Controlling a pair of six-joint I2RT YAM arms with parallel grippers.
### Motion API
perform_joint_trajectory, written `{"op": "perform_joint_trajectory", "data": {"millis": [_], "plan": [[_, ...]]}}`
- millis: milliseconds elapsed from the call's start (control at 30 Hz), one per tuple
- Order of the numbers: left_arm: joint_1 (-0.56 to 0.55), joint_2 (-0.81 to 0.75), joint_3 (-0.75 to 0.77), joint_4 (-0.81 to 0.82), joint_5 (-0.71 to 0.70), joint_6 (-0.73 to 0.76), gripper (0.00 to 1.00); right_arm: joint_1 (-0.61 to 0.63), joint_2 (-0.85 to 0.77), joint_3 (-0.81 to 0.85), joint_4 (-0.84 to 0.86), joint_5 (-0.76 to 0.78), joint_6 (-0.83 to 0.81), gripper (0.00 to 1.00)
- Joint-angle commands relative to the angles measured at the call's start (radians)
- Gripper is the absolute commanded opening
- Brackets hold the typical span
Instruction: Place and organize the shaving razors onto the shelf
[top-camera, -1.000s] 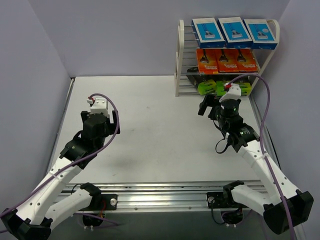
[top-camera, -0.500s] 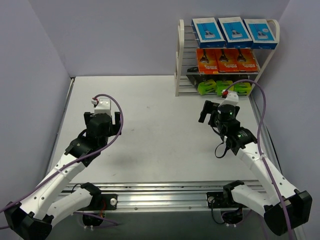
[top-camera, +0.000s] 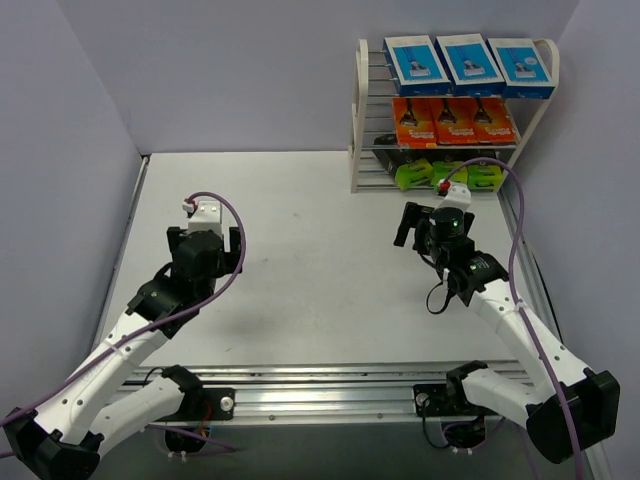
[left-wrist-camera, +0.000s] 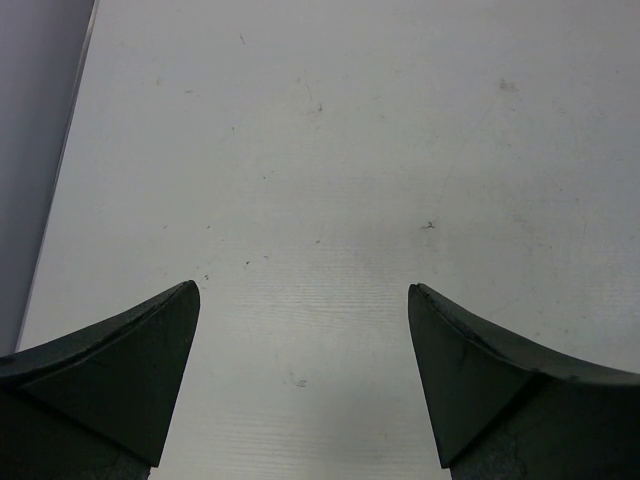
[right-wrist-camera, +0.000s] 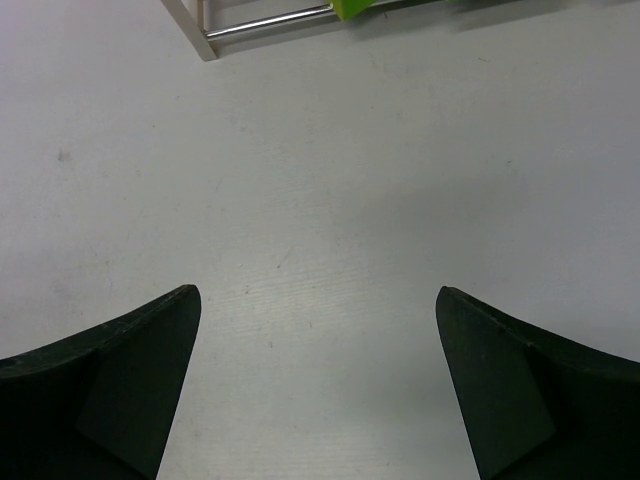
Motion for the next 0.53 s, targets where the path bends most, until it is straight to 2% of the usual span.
{"op": "perform_joint_trajectory", "data": {"millis": [0,500], "plan": [[-0.004,0.001,0.054,-0.016,-0.018,-0.011,0.94,0.005,0.021,0.044,-0.016,0.018,0.001,1.0],[-0.001,-0.015,0.062,-0.025,0.013,-0.012,0.94,0.005,0.048,0.053,-0.039,0.082,0.025,1.0]]}}
